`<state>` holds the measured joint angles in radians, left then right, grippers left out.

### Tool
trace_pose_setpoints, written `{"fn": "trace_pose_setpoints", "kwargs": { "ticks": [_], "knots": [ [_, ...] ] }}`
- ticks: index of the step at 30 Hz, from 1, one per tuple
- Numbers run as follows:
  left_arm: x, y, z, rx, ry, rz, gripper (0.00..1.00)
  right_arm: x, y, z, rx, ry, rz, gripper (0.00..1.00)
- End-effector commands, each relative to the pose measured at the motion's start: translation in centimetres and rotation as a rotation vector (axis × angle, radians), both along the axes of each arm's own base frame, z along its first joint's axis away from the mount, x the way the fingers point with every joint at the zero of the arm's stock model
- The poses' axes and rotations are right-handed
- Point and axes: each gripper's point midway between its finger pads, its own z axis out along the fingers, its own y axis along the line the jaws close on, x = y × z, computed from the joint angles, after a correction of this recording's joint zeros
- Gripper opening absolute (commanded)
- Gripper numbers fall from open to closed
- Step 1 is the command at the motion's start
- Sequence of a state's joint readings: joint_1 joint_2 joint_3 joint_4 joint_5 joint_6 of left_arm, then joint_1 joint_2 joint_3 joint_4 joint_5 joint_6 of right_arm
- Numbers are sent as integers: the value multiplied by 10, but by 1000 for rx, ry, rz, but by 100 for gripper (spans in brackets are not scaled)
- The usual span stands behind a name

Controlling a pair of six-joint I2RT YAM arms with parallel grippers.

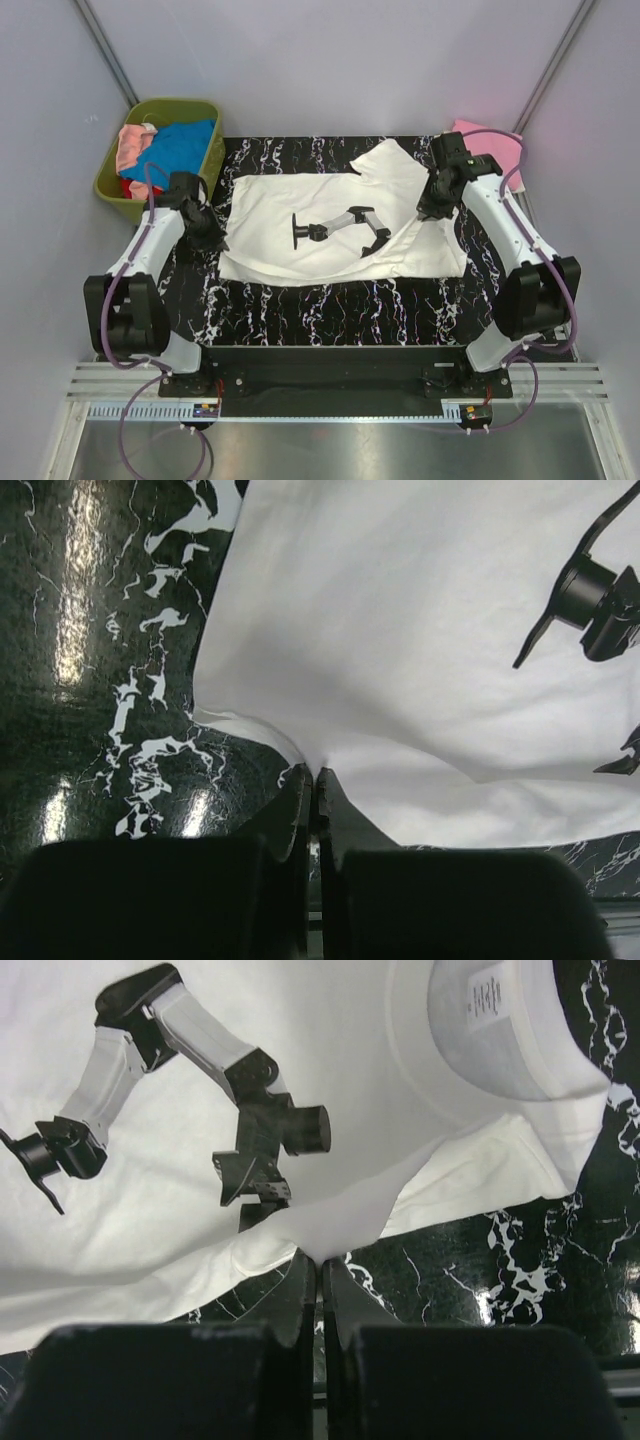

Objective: Fold and stack the t-shirts
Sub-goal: Fold the tshirt

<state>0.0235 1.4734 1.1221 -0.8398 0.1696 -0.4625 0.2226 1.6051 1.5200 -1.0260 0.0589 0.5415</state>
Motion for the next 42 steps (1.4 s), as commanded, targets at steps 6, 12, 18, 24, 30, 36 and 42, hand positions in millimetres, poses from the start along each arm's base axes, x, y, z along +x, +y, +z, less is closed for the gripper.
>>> {"fn": "trace_pose_setpoints", "kwargs": {
  "ticks": [6, 12, 18, 24, 30, 36, 42],
  "knots": [
    [36, 7, 10, 41, -64, -25, 0, 48, -6, 7, -40, -39, 50, 0],
    [45, 13, 0, 76, -40, -16, 0, 65, -12, -2, -66, -23, 44, 0],
    [51, 21, -19, 111, 10, -8, 0, 75, -17, -17, -85, 15, 29, 0],
    [56, 28, -33, 150, 43, -4, 0, 83, -17, -33, -96, 52, 21, 0],
    [59, 33, -42, 177, 72, -1, 0, 90, -23, -44, -128, 71, 2, 0],
    [62, 49, -42, 252, 84, 38, 0, 95, -31, -51, -160, 90, -22, 0],
    [66, 55, -45, 286, 89, 52, 0, 99, -31, -55, -158, 90, -26, 0]
  ]
}}
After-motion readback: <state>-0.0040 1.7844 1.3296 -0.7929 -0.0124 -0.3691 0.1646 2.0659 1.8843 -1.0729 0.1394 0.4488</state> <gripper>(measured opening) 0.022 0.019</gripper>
